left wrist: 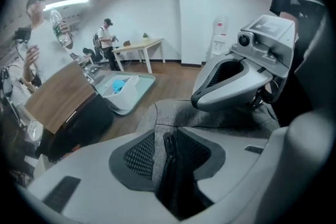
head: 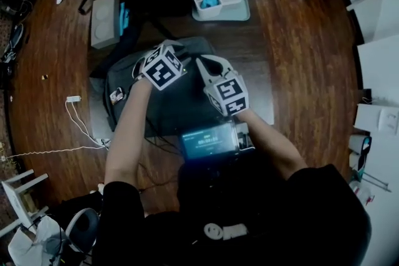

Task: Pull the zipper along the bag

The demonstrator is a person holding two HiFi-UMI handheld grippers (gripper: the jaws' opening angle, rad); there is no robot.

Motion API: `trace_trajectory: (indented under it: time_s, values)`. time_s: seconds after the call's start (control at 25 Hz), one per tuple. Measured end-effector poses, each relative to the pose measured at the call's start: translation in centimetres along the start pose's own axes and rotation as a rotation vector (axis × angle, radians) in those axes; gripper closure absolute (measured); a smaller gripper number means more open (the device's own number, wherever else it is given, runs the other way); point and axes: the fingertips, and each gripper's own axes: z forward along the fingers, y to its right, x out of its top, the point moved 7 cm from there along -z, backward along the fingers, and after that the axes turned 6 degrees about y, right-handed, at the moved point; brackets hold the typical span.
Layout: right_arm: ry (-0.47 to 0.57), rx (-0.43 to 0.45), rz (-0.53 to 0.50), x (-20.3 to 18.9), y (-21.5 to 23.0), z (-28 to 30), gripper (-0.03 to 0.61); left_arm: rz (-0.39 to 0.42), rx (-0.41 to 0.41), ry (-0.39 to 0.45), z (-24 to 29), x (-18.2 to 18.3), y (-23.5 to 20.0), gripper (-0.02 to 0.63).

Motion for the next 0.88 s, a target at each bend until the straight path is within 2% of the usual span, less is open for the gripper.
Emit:
trace_trajectory:
  time_s: [0.08, 0.2, 0.24, 0.4, 0.56, 0.88]
  values:
    - [-0.001, -0.006, 0.005, -0.2, 0.0, -0.1, 0.565, 0.003, -0.052, -0.032, 0.2, 0.0, 0.0, 0.483]
    - [-0.031, -0.014, 0.001, -0.1, -0.2, -0.6, 0.565, 0.044, -0.111, -0.069, 0.3, 0.3, 0.5, 0.528]
    - [-0.037, -0.016, -0.001, 0.0, -0.3, -0.7, 0.565, 0.062, -0.125, -0.078, 0.3, 0.4, 0.7, 0.570]
    - [-0.031, -0.026, -0.001, 0.2, -0.1, -1.0, 0.565, 0.088, -0.150, -0.070, 0.1, 0.8, 1.2, 0.584]
    - [-0.022, -0.033, 0.010, 0.3, 0.1, -1.0, 0.565, 0.065, -0.135, -0.029, -0.8, 0.8, 1.0, 0.577]
    - [-0.010, -0.020, 0.012, 0.4, -0.2, -0.7, 0.565, -0.048, -0.054, 0.099, -4.3, 0.7, 0.0, 0.591]
